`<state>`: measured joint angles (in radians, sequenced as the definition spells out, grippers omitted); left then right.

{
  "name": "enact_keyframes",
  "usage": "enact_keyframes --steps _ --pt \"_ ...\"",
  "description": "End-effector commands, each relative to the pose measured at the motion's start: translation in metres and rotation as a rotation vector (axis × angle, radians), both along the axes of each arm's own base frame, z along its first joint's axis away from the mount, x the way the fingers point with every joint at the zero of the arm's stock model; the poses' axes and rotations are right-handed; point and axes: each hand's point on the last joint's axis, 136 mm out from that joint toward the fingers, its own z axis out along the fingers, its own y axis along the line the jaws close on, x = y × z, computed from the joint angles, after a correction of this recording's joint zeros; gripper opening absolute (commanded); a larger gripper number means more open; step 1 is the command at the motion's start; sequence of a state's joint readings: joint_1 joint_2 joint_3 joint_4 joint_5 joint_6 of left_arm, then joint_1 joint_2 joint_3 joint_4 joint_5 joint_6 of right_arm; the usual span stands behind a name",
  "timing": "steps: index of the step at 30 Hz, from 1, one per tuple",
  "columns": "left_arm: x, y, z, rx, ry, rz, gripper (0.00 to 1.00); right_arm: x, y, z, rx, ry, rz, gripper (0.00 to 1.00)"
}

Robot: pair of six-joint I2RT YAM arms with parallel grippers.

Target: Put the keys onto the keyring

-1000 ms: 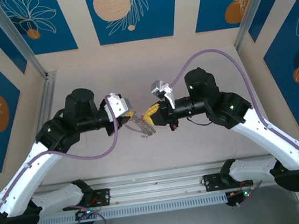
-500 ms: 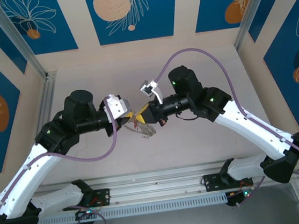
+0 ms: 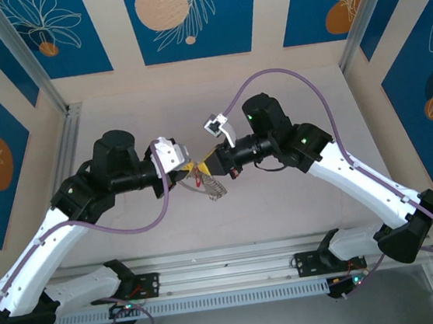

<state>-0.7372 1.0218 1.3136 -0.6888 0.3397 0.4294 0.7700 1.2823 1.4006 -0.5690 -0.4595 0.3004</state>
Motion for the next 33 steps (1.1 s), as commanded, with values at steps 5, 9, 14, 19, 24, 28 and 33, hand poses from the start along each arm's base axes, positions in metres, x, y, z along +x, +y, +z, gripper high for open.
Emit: enact_keyframes --steps 5,9,14,19,24,28,33 --pt "-0.012 -0.003 0.021 -0.054 -0.053 -0.059 0.00 0.004 -0.001 0.009 0.012 -0.003 -0.020 0.00" --pt "-0.014 -0.003 0.022 -0.056 -0.057 -0.064 0.00 0.006 -0.001 0.009 0.010 -0.004 -0.025 0.00" --pt "-0.015 -0.002 0.022 -0.058 -0.054 -0.066 0.00 0.008 0.000 0.008 0.004 -0.007 -0.028 0.00" --pt "-0.016 -0.001 0.022 -0.058 -0.054 -0.069 0.00 0.007 0.000 0.012 0.021 -0.012 -0.026 0.00" --pt "-0.018 -0.001 0.022 -0.060 -0.054 -0.076 0.00 0.011 -0.001 0.010 0.012 0.000 -0.040 0.00" --pt "-0.019 -0.001 0.022 -0.059 -0.050 -0.077 0.00 0.014 -0.001 0.009 0.009 0.015 -0.053 0.00" --pt "-0.020 0.000 0.021 -0.058 -0.050 -0.081 0.00 0.017 -0.002 0.009 0.017 0.039 -0.068 0.00"
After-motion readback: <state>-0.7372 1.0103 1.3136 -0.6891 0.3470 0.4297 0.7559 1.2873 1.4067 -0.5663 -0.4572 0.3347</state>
